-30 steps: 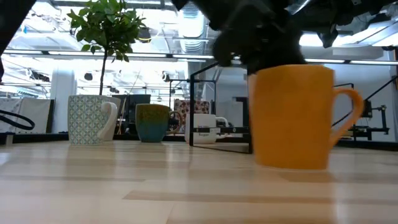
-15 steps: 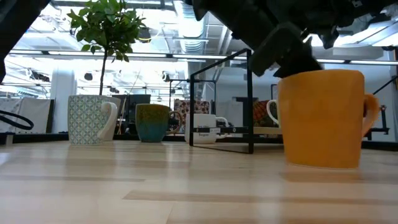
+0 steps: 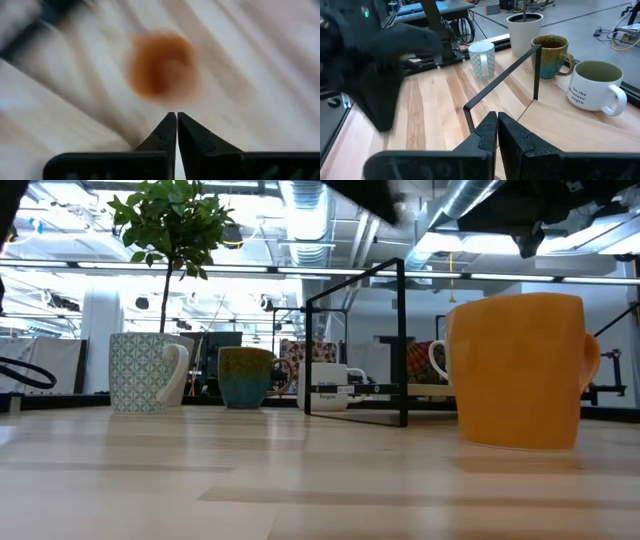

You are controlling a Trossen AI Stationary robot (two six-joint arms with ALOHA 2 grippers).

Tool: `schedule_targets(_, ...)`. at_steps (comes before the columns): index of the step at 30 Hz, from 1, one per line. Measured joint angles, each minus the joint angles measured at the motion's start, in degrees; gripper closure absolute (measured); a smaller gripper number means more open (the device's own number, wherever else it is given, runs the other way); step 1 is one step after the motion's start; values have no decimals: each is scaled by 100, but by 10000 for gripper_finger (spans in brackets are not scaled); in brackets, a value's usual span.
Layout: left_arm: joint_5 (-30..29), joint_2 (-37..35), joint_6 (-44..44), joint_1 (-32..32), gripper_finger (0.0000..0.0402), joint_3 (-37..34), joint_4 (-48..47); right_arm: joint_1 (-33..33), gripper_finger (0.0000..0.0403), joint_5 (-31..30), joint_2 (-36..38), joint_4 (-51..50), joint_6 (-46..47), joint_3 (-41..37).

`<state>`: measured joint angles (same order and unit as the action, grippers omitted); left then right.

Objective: Place coffee mugs
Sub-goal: Put the orange mug on the shelf

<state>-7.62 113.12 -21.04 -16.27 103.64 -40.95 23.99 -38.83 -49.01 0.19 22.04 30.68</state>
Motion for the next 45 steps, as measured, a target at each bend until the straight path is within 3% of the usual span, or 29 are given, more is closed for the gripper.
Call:
schedule_targets(3,556,-559,538,-253,401,-556,-514,0,360,0,-2,6,0,0)
schedule_targets(5,541,-1017,684,-463,401,-1296,-58,-8,360,0,-9,19,-1,0)
schedule_targets(9,149,-2144,988,-770,401,-3239,1891,-55,360,151,17,17,47,12)
schedule_targets(13,-726,-3186,1133,-925,401,-5003,4023,-55,344,730,-30,-23,194,394)
schedule_targets(16,-1117,-3847,1205,-945,401,-5826,5157,-50,317,925,-294,-932,452,996)
schedule_targets(18,-1182,-4196,1319,-940,401,-6168,5398,-50,293,929,-602,-1892,809,1447)
schedule_targets(21,-1189,-4572,1340,-940,401,-6391,5528,-46,251,1100,-1135,-3037,1427,1985)
schedule_targets(28,-1215,-4809,1340,-942,401,-6443,5531,-72,177,1980,-2449,-4157,2056,2972)
schedule_targets(34,-1215,-4744,1428,-945,401,-6445,5434,-85,172,2231,-3295,-4929,2160,3617)
schedule_targets(45,-1216,-4745,1428,-945,401,-6446,5442,-100,180,2848,-4228,-5180,2146,3720)
